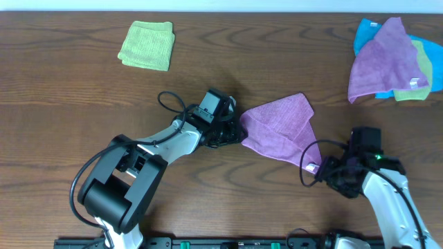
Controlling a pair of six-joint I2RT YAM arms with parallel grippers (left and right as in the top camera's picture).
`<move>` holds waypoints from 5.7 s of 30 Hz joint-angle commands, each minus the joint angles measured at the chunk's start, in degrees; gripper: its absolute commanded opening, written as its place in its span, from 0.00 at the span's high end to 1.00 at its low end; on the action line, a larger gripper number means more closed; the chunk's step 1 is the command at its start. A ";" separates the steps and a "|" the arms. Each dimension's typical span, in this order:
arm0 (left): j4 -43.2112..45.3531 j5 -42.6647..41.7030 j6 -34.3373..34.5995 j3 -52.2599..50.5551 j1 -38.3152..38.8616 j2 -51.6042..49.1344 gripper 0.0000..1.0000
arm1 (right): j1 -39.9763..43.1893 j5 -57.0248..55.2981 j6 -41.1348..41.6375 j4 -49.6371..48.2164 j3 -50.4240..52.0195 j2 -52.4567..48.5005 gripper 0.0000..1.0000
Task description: Fold the cloth
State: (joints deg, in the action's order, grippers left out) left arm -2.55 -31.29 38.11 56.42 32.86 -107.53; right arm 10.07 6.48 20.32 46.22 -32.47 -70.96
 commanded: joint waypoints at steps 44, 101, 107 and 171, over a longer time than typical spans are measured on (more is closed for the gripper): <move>-0.17 -5.09 4.26 0.85 0.28 -0.79 0.94 | 0.39 6.29 -5.55 -18.78 1.16 -13.03 0.99; -32.83 5.09 -9.90 28.72 -21.31 16.46 0.94 | -13.81 3.54 -5.40 -11.93 -39.41 -6.32 0.98; -37.05 9.70 -14.38 28.70 -21.22 15.32 0.94 | -13.90 3.30 -5.84 -11.26 -39.41 -10.67 0.99; -56.98 13.86 -17.55 7.96 -12.04 13.03 0.52 | -22.16 1.49 0.79 8.61 -17.57 -12.31 0.51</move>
State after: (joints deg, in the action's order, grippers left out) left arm -59.07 -20.62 21.45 66.24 21.21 -94.11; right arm -11.84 10.50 19.77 54.78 -51.57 -83.72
